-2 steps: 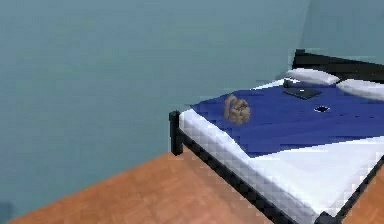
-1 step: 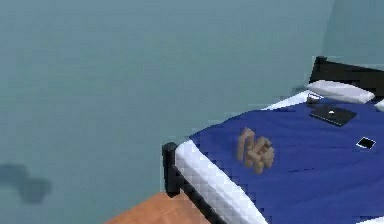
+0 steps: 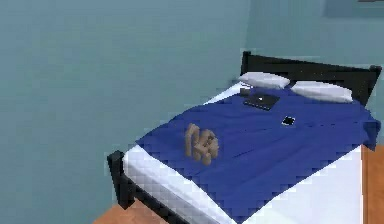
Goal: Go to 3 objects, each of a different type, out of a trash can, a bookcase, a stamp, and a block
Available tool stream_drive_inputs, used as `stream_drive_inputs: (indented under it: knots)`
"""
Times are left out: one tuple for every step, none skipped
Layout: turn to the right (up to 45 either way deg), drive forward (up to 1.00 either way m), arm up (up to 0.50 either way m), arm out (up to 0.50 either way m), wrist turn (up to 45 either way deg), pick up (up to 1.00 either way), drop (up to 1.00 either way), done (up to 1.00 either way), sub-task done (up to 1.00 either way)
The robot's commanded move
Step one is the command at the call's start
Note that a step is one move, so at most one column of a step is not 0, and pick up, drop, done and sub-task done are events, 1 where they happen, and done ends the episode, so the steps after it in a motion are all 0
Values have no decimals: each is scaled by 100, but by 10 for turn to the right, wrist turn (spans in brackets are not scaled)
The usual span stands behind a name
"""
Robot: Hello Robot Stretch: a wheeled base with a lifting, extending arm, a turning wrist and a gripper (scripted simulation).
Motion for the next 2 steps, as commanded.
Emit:
stream_drive_inputs:
  knots:
    - [0,0,0,0,0,0,0,0,100]
    - [450,0,0,0,0,0,0,0,0]
